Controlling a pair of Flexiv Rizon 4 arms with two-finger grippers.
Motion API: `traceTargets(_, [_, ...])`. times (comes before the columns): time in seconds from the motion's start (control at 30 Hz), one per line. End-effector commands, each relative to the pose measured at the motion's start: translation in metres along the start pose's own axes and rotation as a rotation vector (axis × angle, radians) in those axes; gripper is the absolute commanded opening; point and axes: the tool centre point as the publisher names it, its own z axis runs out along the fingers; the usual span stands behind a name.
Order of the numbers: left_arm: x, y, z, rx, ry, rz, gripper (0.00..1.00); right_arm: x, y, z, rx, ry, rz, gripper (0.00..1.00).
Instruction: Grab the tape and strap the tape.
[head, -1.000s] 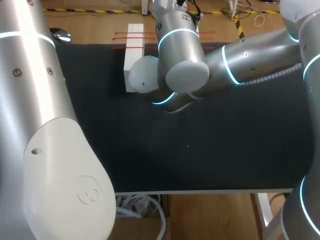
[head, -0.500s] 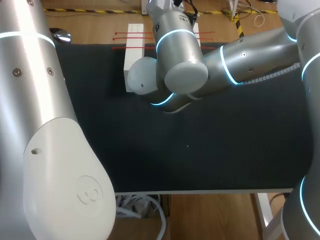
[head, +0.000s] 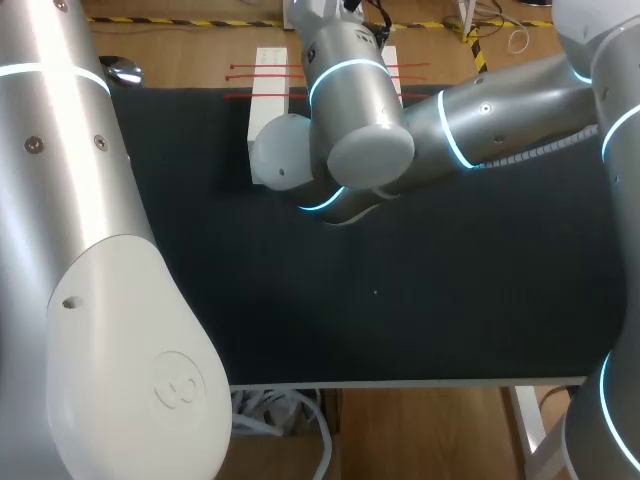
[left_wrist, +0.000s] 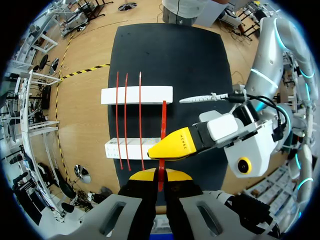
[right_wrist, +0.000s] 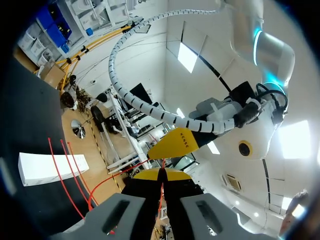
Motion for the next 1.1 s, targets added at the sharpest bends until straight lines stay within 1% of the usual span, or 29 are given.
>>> traceTargets(0.03, [-0.0020,-0.0016,-0.0025,-0.006,0.007,0.001,0.00,-0.0015,0.0056,-0.0009,0.006,-0.001,0.006,0.00])
traceTargets(0.63, [-0.0020,-0.0016,-0.0025,-0.006,0.007,0.001,0.00,-0.0053,0.0135,0.0004,-0.004,-0.018,0.031,0.00])
traceTargets(1.1, [-0.0020,-0.0016,-0.0025,-0.006,0.007,0.001,0.00,-0.0034,0.0141,0.0003,-0.003,-0.015,0.042,0.00])
